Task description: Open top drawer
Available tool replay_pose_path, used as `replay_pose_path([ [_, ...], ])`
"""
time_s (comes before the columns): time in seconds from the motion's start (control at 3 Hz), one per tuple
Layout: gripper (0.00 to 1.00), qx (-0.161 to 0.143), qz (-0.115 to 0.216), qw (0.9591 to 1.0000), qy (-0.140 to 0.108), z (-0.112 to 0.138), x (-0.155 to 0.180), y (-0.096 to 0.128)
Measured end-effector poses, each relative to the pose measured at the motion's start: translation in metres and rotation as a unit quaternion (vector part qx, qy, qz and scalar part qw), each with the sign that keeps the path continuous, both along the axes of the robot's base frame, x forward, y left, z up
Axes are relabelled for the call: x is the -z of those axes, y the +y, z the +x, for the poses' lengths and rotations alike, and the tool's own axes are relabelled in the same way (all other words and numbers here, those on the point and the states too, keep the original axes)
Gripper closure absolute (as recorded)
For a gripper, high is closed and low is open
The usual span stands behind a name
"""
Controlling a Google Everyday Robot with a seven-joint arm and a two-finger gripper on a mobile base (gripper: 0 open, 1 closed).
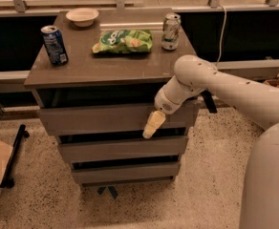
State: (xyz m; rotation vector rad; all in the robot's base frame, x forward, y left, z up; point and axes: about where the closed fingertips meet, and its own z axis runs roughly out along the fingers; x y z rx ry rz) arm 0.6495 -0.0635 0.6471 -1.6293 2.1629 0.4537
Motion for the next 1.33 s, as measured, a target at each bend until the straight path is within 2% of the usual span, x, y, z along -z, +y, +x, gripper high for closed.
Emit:
replay_pose_path([
  [0.33,0.18,0.000,0.000,1.0000,0.000,0.0000,-0.0008,0.0000],
  [1.33,0.88,0.000,0.000,1.0000,0.000,-0.0002,-0.0092,-0.0001],
])
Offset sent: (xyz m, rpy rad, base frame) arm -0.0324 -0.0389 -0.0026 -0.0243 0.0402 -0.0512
